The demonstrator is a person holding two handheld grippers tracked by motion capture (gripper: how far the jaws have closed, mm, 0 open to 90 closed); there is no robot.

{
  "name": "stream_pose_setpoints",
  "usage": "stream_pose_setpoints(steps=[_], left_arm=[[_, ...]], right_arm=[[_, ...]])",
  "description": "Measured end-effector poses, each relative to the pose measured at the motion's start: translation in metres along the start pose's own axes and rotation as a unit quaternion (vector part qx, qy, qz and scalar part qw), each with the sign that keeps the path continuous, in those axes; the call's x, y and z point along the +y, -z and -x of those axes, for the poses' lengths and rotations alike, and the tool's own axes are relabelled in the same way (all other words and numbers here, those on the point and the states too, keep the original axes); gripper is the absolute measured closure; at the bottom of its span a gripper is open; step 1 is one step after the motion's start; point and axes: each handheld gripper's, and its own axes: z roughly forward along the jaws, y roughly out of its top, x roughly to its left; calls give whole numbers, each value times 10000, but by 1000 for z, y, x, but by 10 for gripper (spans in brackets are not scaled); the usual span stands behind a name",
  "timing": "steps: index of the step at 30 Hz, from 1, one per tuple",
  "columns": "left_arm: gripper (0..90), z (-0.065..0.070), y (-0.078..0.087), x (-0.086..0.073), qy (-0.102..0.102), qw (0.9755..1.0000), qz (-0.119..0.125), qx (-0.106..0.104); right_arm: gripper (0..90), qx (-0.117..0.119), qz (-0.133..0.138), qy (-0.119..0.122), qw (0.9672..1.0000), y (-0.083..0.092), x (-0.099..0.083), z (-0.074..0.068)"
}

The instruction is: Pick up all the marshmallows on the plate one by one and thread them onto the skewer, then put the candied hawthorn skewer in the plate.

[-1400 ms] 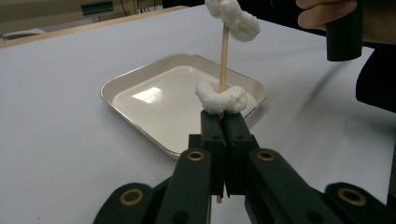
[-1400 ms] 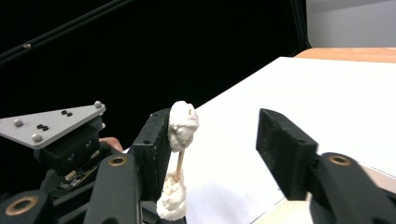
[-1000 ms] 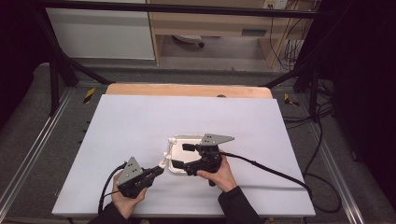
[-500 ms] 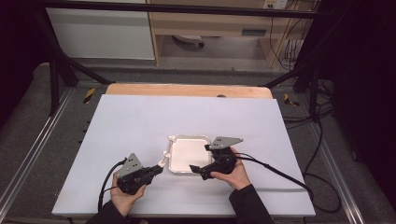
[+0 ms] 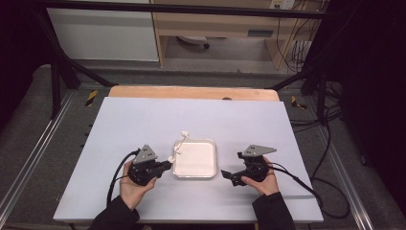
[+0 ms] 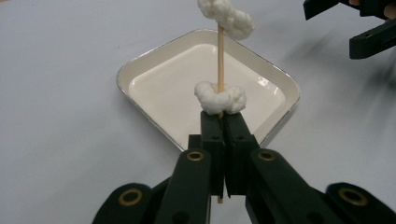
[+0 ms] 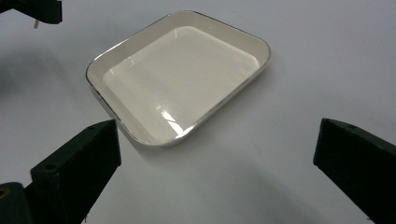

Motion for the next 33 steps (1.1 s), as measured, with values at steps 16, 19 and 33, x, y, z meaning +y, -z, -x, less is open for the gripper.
stream_pose_setpoints(steps=[16, 19, 33], left_arm=[[884, -3, -25, 25, -42, 9984, -564, 52], [884, -2, -34, 28, -45, 9973, -726, 100], [883, 7, -70, 25, 26, 9898, -1391, 318]], right_arm=[[9, -202, -104, -135, 9996, 20, -29, 23], [11, -234, -121, -192, 9995, 22, -35, 27], [12, -364, -192, -170, 9990, 31, -45, 32]])
